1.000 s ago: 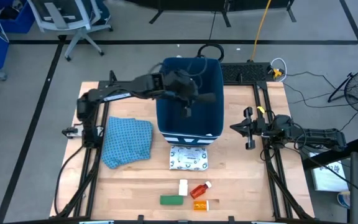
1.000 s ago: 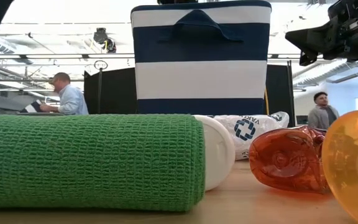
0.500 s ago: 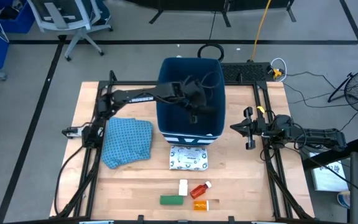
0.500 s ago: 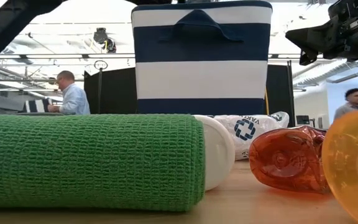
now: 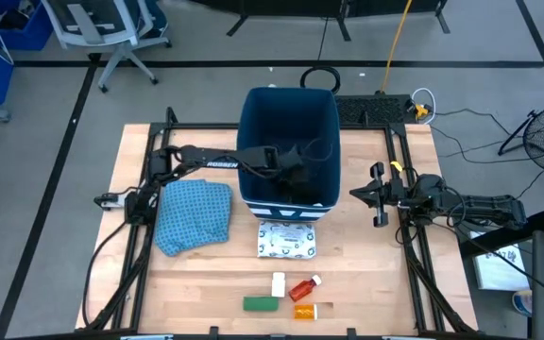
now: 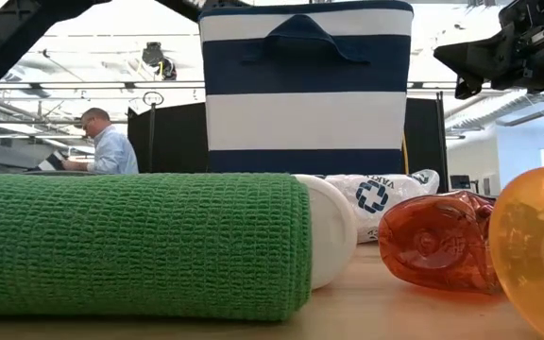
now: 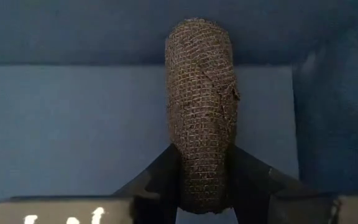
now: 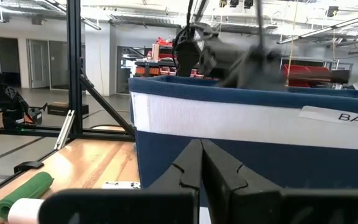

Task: Pick & place medical supplies in basket/bin
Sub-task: Put the black bandage into the blue bin, then put the red pill bottle into the blue bin

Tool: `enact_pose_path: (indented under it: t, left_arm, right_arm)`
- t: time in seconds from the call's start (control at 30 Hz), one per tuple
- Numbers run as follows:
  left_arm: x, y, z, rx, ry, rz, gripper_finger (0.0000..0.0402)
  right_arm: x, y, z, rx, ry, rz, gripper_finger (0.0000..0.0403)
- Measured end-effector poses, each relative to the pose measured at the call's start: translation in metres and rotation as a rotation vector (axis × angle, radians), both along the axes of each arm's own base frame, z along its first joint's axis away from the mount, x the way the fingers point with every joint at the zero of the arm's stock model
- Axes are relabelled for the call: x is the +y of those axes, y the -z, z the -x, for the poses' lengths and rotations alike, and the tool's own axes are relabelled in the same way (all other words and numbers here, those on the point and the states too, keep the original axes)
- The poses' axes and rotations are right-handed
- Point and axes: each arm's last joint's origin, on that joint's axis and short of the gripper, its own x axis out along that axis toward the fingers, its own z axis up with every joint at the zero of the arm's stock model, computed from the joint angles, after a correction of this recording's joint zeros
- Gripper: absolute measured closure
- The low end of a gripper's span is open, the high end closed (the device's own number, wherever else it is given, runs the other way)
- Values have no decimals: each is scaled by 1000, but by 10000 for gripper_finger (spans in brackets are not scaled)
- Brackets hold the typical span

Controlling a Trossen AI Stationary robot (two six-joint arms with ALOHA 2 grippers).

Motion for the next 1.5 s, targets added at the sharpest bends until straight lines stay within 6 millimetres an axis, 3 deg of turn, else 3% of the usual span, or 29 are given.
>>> enact_pose_path:
  t: [0.17,0.33,0.63,0.77,0.97,1.17,1.33,1.5]
  left_arm:
    - [-8,24,5,-9,65,-33,286]
    - [-7,36,8,-23,89,-50,286]
    - [-8,34,7,-28,120,-80,284]
    - [-7,21,0,-57,96,-93,252]
    - [-7,-35,-14,-118,107,-102,167]
    - [-24,-116,-11,-104,178,-200,111]
    - [-51,-196,22,-150,202,-315,108]
    - [-73,-254,89,-244,184,-354,167]
  right_arm:
    - [0,0,0,0,0,0,403]
    - [0,0,0,-1,2,1,403]
    - [0,0,0,0,7,20,403]
    - [0,0,0,0,7,22,403]
    - [0,0,0,0,8,22,403]
    - [0,0,0,0,5,22,403]
    - [0,0,0,0,5,22,403]
    - [0,0,0,-2,6,20,403]
